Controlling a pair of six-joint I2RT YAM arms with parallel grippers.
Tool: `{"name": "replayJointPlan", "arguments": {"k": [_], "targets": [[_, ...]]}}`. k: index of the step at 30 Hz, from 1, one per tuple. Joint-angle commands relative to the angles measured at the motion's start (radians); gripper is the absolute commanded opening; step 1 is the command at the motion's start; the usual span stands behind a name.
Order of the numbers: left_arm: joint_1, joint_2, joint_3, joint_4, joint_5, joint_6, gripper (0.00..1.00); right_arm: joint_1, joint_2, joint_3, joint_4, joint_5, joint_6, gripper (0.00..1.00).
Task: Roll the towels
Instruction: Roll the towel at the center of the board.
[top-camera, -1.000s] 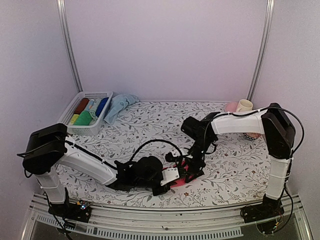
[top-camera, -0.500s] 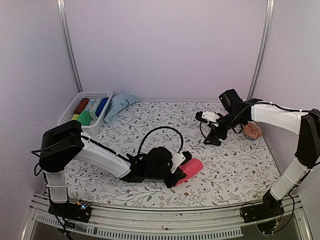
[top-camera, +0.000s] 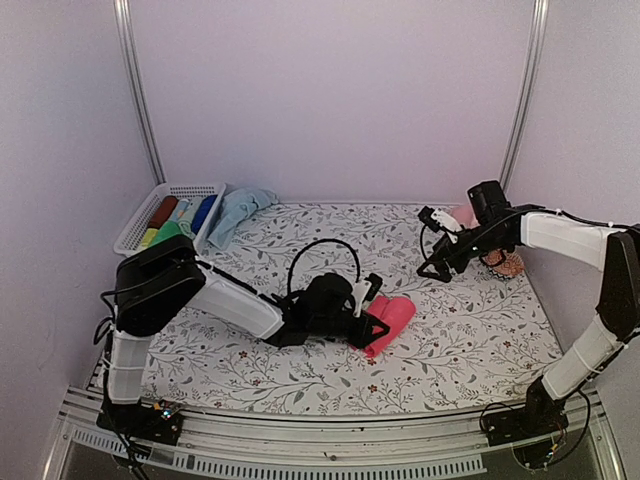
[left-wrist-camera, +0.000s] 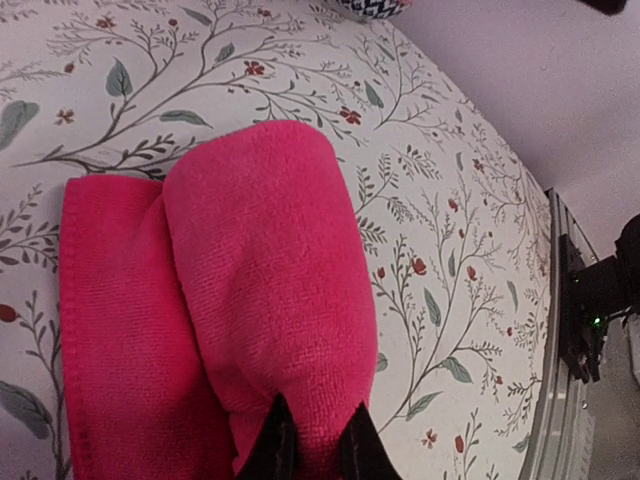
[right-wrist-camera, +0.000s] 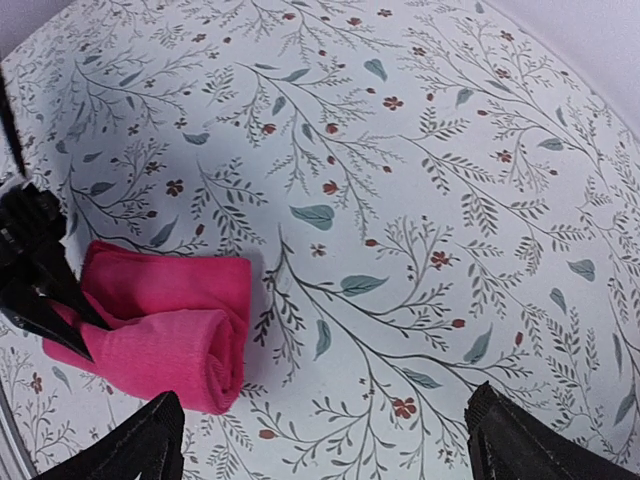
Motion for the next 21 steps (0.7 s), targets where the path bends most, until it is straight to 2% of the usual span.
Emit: {"name": "replayJointPlan", "arguments": {"k": [1, 11, 14, 15, 21], "targets": [[0.066, 0.114, -0.036, -0.052, 0.103, -0.172, 0.00, 0.007, 0.058, 0.007, -0.031, -0.197, 0.028, 0.99], [0.110, 0.145, -0.105, 0.132, 0.104, -0.379, 0.00, 0.006, 0.170, 0.009, -0.064, -0.335, 0.039, 0.99], [0.111, 0.157, -0.123, 0.178, 0.099, -0.434, 0.00, 0.006, 0.190, 0.006, -0.067, -0.341, 0.047, 0.99], [0.113, 0.163, -0.154, 0.239, 0.082, -0.497, 0.00, 0.005, 0.202, 0.003, -0.067, -0.336, 0.060, 0.99], [0.095, 0.166, -0.206, 0.333, 0.010, -0.592, 0.00, -0.014, 0.250, 0.006, -0.062, -0.342, 0.090, 1.00]]}}
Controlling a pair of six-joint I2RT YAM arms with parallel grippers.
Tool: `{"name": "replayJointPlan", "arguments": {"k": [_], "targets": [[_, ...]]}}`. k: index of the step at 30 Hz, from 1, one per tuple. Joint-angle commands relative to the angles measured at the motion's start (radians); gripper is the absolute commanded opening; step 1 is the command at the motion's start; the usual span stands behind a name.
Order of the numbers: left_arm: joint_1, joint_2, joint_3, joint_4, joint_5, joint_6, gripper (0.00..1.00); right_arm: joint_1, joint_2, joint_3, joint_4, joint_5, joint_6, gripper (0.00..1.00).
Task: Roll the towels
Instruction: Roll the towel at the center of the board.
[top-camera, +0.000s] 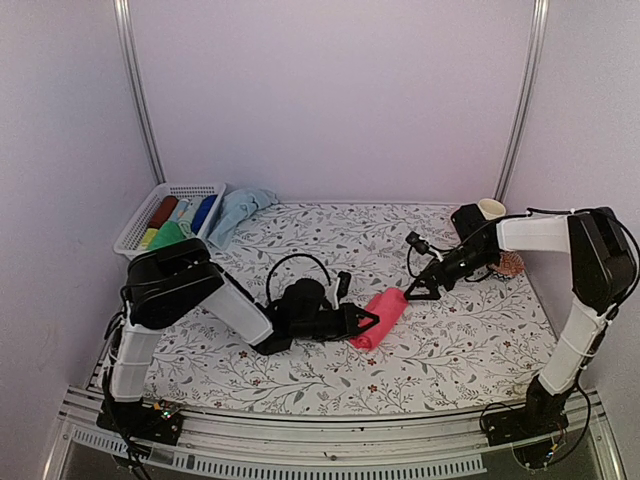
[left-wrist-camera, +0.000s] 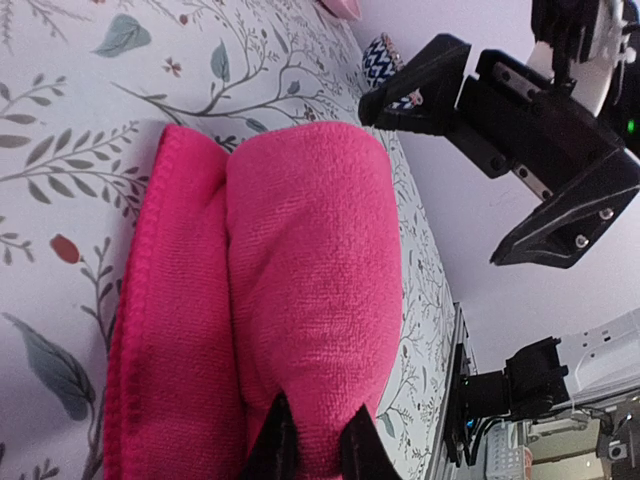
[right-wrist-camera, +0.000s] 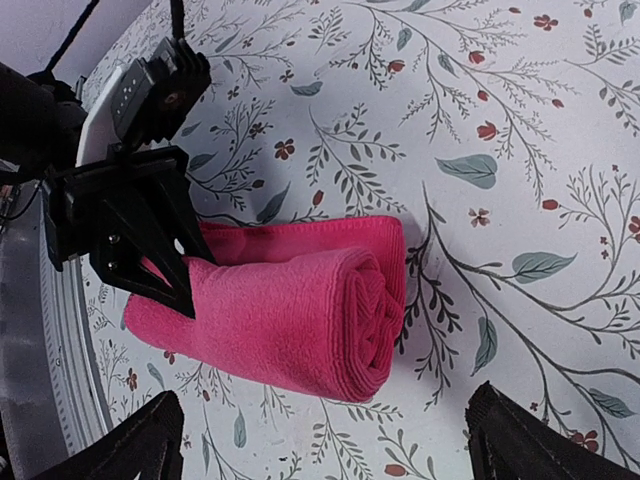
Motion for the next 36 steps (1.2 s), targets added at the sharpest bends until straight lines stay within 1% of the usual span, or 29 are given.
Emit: {"name": "replayJointPlan", "arguments": {"k": [1, 8, 12, 18, 25, 28, 32, 33, 36], "targets": [[0.002, 0.080, -0.071, -0.096, -0.105, -0.105, 0.00, -0.021, 0.059, 0.004, -0.008, -0.038, 0.035, 1.00], [-0.041, 0.128, -0.018, -0.096, -0.137, -0.139, 0.03, -0.028, 0.123, 0.016, -0.011, -0.159, 0.046, 1.00], [-0.053, 0.146, -0.013, -0.086, -0.149, -0.158, 0.05, -0.027, 0.173, 0.034, -0.017, -0.190, 0.049, 0.99], [-0.058, 0.133, -0.012, -0.099, -0.181, -0.154, 0.07, -0.028, 0.282, 0.094, -0.047, -0.217, 0.056, 0.92], [-0.075, 0.146, 0.011, -0.117, -0.195, -0.150, 0.10, -0.017, 0.347, 0.161, -0.056, -0.273, 0.073, 0.86], [-0.077, 0.145, 0.008, -0.115, -0.198, -0.152, 0.10, 0.003, 0.376, 0.185, -0.096, -0.294, 0.049, 0.85], [-0.077, 0.141, -0.006, -0.112, -0.203, -0.150, 0.11, 0.038, 0.410, 0.201, -0.120, -0.297, 0.020, 0.81], [-0.076, 0.140, -0.009, -0.114, -0.204, -0.151, 0.11, 0.044, 0.418, 0.207, -0.121, -0.293, 0.018, 0.79], [-0.077, 0.132, -0.024, -0.110, -0.212, -0.152, 0.11, 0.052, 0.445, 0.226, -0.135, -0.300, 0.014, 0.66]]}}
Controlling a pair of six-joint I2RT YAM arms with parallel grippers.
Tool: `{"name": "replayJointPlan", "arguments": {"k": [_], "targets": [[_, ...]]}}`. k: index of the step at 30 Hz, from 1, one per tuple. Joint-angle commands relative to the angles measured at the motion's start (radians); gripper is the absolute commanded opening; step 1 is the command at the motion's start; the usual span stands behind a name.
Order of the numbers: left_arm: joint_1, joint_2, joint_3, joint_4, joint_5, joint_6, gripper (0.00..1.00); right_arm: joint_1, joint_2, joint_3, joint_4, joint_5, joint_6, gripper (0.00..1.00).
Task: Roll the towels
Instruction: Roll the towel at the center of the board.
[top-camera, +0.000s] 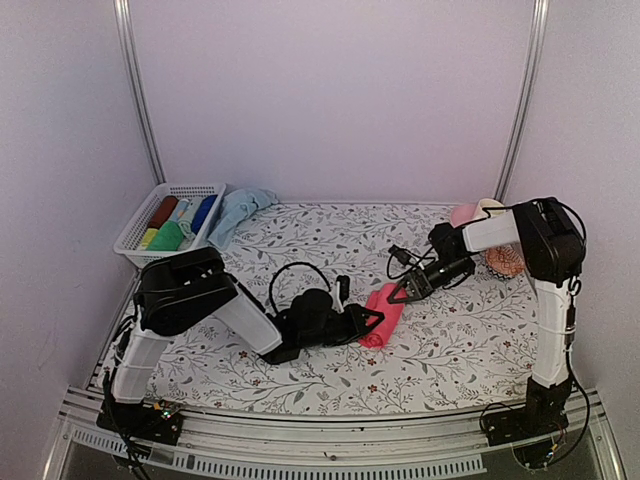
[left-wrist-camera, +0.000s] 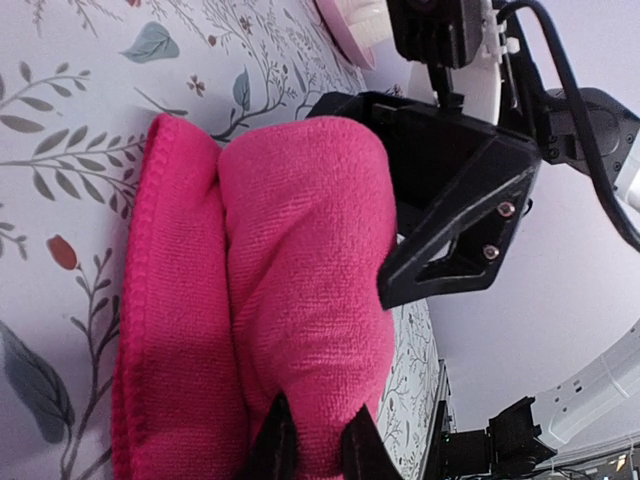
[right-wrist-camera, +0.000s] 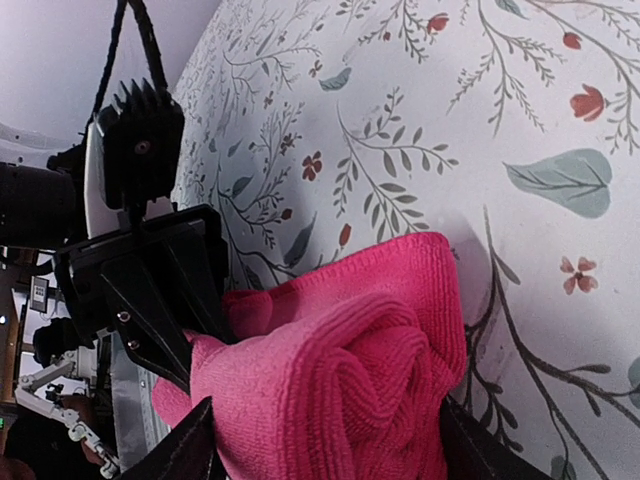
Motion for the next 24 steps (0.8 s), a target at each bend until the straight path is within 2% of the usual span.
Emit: {"name": "replayJointPlan", "arguments": {"k": [1, 9, 14, 19, 24], "targets": [[-0.015, 0.062, -0.058, -0.213, -0.030, 0.003, 0.11, 0.033, 0.069, 0.022, -0.061, -0.005, -0.021, 0.62], [-0.014, 0.056, -0.079, -0.204, -0.024, 0.013, 0.15, 0.033, 0.092, 0.066, -0.135, -0.054, -0.074, 0.13], [-0.010, -0.017, -0.083, -0.260, -0.052, 0.115, 0.34, 0.033, 0.087, 0.070, -0.129, -0.008, -0.064, 0.05], [-0.011, -0.142, -0.084, -0.374, -0.136, 0.256, 0.54, 0.033, 0.076, 0.065, -0.120, 0.006, -0.060, 0.04], [-0.011, -0.246, -0.100, -0.467, -0.194, 0.335, 0.67, 0.033, 0.065, 0.062, -0.118, 0.003, -0.071, 0.03]]}}
